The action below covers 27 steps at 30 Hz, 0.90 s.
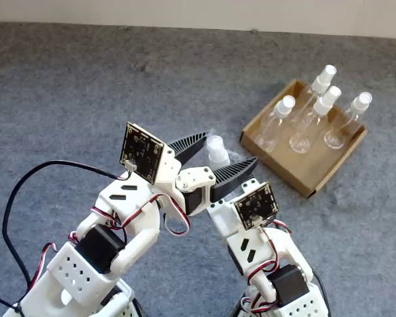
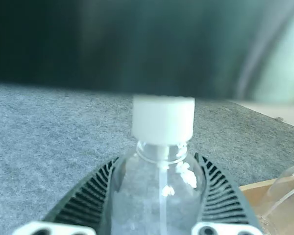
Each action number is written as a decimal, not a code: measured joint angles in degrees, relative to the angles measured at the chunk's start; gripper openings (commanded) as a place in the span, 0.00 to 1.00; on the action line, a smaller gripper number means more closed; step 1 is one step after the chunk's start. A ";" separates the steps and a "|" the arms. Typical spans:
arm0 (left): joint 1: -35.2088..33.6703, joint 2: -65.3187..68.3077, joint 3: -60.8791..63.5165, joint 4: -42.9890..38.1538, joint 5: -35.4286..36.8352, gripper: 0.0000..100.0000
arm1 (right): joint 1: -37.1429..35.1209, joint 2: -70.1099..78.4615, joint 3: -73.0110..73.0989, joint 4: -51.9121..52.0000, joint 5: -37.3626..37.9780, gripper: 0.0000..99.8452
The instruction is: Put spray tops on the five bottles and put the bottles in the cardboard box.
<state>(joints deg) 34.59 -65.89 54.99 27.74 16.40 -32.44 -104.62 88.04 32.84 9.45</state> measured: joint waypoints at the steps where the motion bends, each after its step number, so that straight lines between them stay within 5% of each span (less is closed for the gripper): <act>1: 0.00 0.00 0.00 0.00 0.00 0.29 | 0.00 0.00 0.00 0.00 0.00 0.12; 20: 3.43 0.00 -2.55 3.69 0.00 0.29 | 0.18 0.00 0.00 0.00 0.00 0.12; 27: 3.43 0.00 -8.97 13.80 0.00 0.29 | 0.18 0.00 0.00 0.00 0.00 0.12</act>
<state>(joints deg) 38.02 -65.89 46.02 41.54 16.40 -32.26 -104.62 88.04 32.84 9.45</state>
